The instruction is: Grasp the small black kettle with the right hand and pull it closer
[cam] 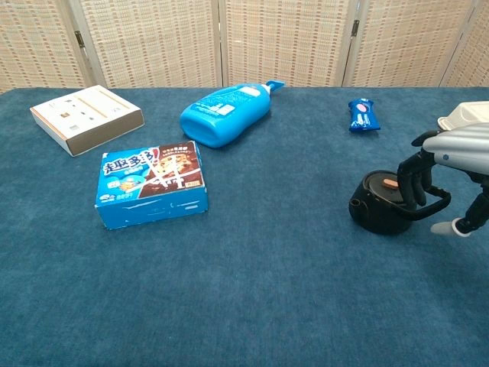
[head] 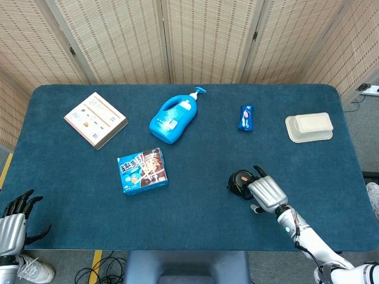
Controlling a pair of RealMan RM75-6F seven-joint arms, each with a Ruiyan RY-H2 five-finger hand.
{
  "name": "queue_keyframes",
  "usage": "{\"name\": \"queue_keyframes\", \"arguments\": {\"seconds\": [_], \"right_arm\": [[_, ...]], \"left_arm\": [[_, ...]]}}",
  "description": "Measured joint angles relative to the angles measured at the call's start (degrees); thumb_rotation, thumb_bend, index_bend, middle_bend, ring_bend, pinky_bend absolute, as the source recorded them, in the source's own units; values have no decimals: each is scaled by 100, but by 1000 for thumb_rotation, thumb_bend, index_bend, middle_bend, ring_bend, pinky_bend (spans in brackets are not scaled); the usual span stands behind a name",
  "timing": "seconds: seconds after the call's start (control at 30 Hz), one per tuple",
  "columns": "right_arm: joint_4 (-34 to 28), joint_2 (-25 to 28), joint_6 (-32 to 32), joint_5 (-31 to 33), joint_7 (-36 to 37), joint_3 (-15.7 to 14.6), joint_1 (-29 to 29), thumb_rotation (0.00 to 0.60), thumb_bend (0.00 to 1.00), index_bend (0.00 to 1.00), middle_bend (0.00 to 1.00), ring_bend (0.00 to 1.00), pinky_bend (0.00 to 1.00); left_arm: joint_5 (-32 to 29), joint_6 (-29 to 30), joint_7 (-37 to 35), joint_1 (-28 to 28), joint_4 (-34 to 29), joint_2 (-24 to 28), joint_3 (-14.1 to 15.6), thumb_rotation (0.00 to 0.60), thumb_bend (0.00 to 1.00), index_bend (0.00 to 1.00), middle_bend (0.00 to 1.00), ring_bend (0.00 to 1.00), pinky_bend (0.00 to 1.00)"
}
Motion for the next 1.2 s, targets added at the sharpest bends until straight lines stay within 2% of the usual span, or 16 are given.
{"name": "queue_keyframes", "arguments": {"seconds": [0.47, 1.2], "right_arm": [[26, -175, 93, 138, -635, -68, -66, 600, 162, 477, 483, 391, 0], [203, -337, -119, 309, -730, -183, -106, 600, 169, 493, 497, 411, 0]], "left_arm": [[-24, -42, -56, 5, 70, -38, 5, 600, 265, 242, 106, 111, 150], [-59, -92, -77, 5, 129, -71, 4, 600, 265, 242, 106, 111, 150]]}}
